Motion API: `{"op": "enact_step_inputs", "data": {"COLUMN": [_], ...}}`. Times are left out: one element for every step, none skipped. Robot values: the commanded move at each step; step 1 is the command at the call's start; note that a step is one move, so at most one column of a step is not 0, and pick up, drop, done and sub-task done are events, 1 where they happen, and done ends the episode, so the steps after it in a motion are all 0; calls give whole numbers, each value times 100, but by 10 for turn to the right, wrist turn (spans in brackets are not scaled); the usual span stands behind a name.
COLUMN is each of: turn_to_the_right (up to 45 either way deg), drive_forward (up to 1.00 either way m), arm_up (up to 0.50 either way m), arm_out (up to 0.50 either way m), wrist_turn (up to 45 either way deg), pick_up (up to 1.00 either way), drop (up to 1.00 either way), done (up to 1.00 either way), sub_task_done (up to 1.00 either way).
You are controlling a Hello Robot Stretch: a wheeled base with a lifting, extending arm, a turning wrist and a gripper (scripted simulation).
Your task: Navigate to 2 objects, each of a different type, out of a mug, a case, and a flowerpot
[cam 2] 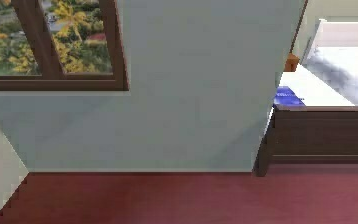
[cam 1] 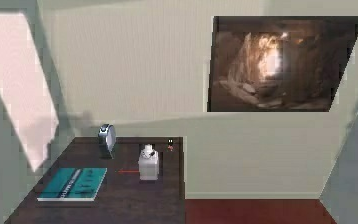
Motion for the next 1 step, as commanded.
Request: {"op": "enact_step_inputs", "data": {"turn_to_the_right": [0], "drive_forward": [0], "arm_up": [0], "arm_out": [0], "wrist_turn": [0], "pick_up": [0], "drop": [0], "done": [100], "sub_task_done": [0]}}
